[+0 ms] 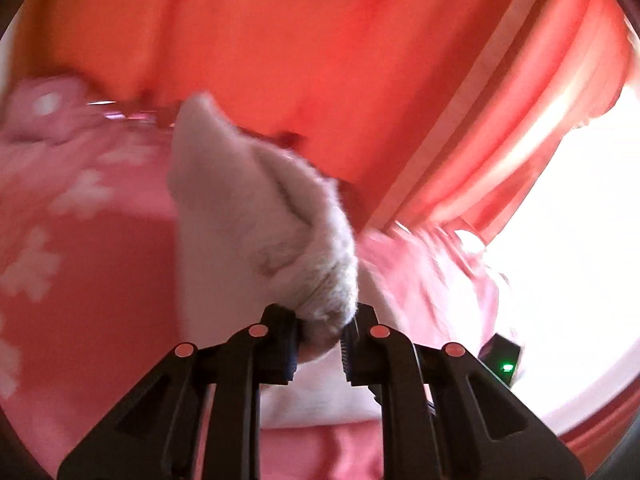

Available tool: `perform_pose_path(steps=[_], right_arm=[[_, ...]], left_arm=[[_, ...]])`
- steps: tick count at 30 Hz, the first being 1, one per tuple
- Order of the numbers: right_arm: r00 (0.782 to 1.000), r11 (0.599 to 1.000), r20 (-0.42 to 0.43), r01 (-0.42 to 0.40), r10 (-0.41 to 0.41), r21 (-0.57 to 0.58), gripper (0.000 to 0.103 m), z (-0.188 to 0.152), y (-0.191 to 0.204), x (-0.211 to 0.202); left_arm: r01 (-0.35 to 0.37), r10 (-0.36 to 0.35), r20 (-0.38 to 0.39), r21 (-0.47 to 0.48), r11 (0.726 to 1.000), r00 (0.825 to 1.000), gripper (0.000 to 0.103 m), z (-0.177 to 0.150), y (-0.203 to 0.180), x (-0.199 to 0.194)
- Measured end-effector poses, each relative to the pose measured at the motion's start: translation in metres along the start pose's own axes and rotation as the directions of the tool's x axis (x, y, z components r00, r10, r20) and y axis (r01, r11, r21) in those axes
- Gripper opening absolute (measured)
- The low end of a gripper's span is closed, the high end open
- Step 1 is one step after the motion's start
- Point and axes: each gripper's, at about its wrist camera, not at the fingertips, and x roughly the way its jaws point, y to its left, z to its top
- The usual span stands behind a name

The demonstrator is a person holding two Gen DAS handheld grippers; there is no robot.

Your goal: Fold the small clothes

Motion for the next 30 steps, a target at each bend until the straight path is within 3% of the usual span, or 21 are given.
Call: perform_pose_path(steps=[3,5,8,9,10,12,13,14,16,18,22,25,28,30], right_arm=[[0.996,0.997,0.044,0.073,-0.074,0.033,0.04,0.0,-0.042,-0.045],[0.992,0.992,0.044,0.114,-0.117,0.06,0.041,-0.003,-0.073,-0.066],[0.989,0.985,0.025,0.139,-0.142,0.105,0.041,-0.011,-0.103,-0.081],[0.99,0.984,0.021,0.138,-0.141,0.111,0.041,-0.012,-0.108,-0.084],[0.991,0.986,0.019,0.126,-0.129,0.112,0.042,-0.013,-0.113,-0.088],[0.995,0.988,0.016,0.099,-0.102,0.119,0.05,-0.012,-0.114,-0.088],[0.997,0.989,0.014,0.073,-0.075,0.127,0.055,-0.01,-0.115,-0.088],[1.0,0.99,0.008,0.029,-0.03,0.141,0.057,-0.006,-0.114,-0.082],[0.998,0.983,-0.013,-0.061,0.064,0.173,0.064,0.002,-0.11,-0.068],[0.993,0.975,-0.04,-0.102,0.112,0.198,0.066,0.009,-0.105,-0.053],[0.985,0.972,-0.127,-0.085,0.115,0.221,0.067,0.018,-0.096,-0.021],[0.977,0.977,-0.185,-0.064,0.103,0.204,0.067,0.02,-0.084,-0.004],[0.975,0.988,-0.206,-0.049,0.079,0.148,0.067,0.025,-0.064,0.01],[0.977,0.995,-0.213,-0.013,0.033,0.095,0.064,0.031,-0.054,0.018]], left_arm=[[0.063,-0.057,-0.096,0.064,0.996,0.994,0.015,-0.029,-0.051,0.048],[0.068,-0.053,-0.174,0.077,0.995,0.983,0.015,-0.055,-0.067,0.084],[0.005,0.035,-0.337,0.117,0.993,0.941,0.019,-0.108,-0.073,0.144],[-0.006,0.046,-0.333,0.119,0.993,0.942,0.019,-0.116,-0.07,0.144],[0.004,0.033,-0.297,0.123,0.992,0.954,0.022,-0.121,-0.069,0.136],[0.038,-0.002,-0.242,0.142,0.989,0.97,0.04,-0.121,-0.066,0.112],[0.037,-0.003,-0.223,0.151,0.988,0.975,0.054,-0.118,-0.063,0.1],[0.019,0.013,-0.197,0.16,0.987,0.98,0.071,-0.115,-0.059,0.087],[-0.06,0.082,-0.109,0.198,0.978,0.991,0.085,-0.112,-0.046,0.058],[-0.156,0.181,-0.073,0.262,0.952,0.981,0.087,-0.11,-0.032,0.047],[-0.301,0.343,-0.072,0.335,0.893,0.937,0.087,-0.122,-0.003,0.053],[-0.331,0.389,-0.123,0.335,0.882,0.913,0.087,-0.129,0.018,0.065],[-0.342,0.395,-0.127,0.31,0.887,0.91,0.087,-0.133,0.028,0.063],[-0.349,0.397,-0.132,0.285,0.893,0.908,0.078,-0.127,0.032,0.071]])
